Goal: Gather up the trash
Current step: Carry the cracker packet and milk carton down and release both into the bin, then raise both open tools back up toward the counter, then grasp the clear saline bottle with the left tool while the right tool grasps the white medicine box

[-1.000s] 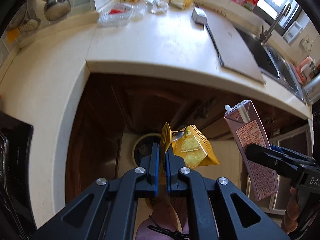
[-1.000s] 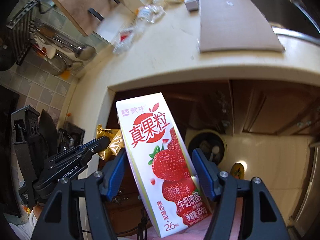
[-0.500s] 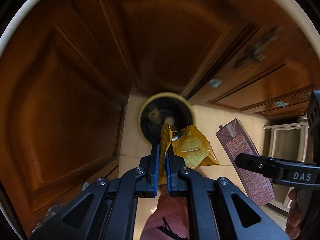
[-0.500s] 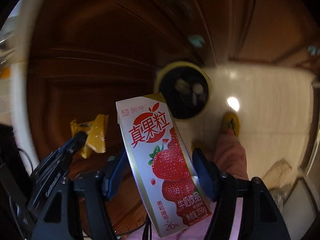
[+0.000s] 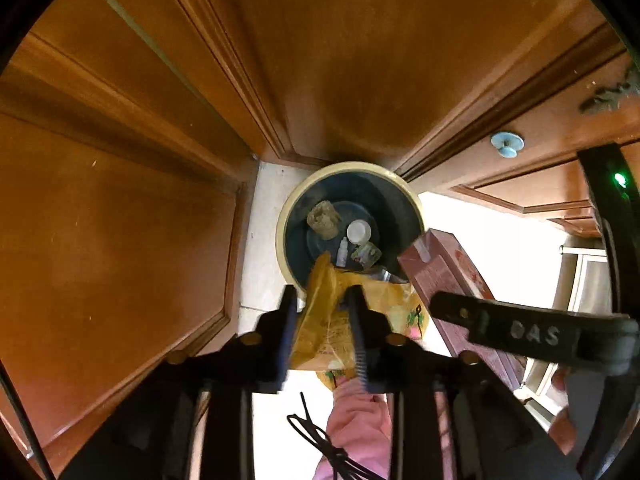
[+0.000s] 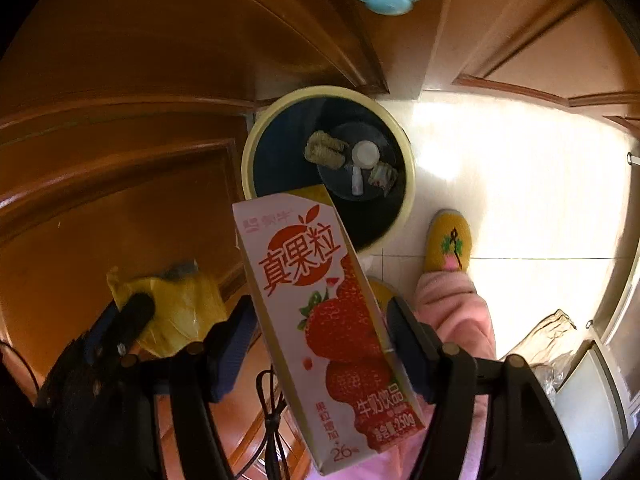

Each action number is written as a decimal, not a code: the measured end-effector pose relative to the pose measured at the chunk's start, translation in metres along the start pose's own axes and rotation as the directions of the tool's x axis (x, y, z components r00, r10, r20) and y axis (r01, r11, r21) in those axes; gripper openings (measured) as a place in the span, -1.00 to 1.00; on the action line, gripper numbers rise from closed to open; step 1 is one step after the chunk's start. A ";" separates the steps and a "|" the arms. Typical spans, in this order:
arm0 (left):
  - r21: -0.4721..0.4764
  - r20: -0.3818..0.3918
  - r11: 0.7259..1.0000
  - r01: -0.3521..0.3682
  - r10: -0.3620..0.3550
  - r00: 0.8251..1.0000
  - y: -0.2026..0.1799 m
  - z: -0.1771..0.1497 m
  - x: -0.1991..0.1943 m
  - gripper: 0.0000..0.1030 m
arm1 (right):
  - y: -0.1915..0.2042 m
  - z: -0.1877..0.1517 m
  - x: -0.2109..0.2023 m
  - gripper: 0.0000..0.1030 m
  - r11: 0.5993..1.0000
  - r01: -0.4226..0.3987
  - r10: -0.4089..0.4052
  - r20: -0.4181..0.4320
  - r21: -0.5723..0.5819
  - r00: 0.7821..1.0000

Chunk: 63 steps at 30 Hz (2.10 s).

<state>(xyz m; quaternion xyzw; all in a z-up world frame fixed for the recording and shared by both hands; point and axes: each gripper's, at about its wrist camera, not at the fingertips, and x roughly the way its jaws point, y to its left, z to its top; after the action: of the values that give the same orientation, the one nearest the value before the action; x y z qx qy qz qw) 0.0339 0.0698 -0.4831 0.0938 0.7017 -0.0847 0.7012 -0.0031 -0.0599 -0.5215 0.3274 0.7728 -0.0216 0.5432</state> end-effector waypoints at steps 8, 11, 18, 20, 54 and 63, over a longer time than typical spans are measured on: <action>-0.014 0.017 1.000 -0.024 0.024 1.000 0.005 0.002 -0.012 0.20 | 0.007 0.006 -0.014 0.62 0.999 -0.018 0.019 0.028 -0.027 0.999; -0.021 0.021 0.999 -0.026 0.026 0.999 0.006 0.000 -0.026 0.21 | 0.011 -0.001 -0.026 0.62 0.998 -0.021 0.023 0.039 -0.052 0.999; -0.017 0.045 0.999 -0.034 0.035 0.998 0.008 -0.011 -0.086 0.38 | 0.018 -0.027 -0.074 0.62 0.994 -0.049 0.055 0.061 -0.098 0.997; -0.005 0.067 0.999 -0.036 0.037 0.997 0.007 -0.015 -0.109 0.39 | 0.022 -0.041 -0.093 0.62 0.992 -0.060 0.068 0.073 -0.112 0.995; 0.158 0.687 0.987 -0.038 -0.082 0.722 -0.012 -0.023 -0.495 0.76 | 0.088 -0.212 -0.464 0.59 0.929 -0.003 0.296 0.739 -0.370 0.605; 0.110 0.722 0.989 -0.098 -0.012 0.691 -0.013 0.050 -0.516 0.84 | 0.089 -0.134 -0.503 0.53 0.928 -0.108 0.350 0.731 -0.358 0.586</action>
<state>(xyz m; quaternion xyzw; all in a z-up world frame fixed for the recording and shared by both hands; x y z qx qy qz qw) 0.0786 0.0381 0.0329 0.1185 0.3604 -0.1470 0.9135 0.0314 -0.1808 -0.0088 0.3040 0.4031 0.0162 0.8630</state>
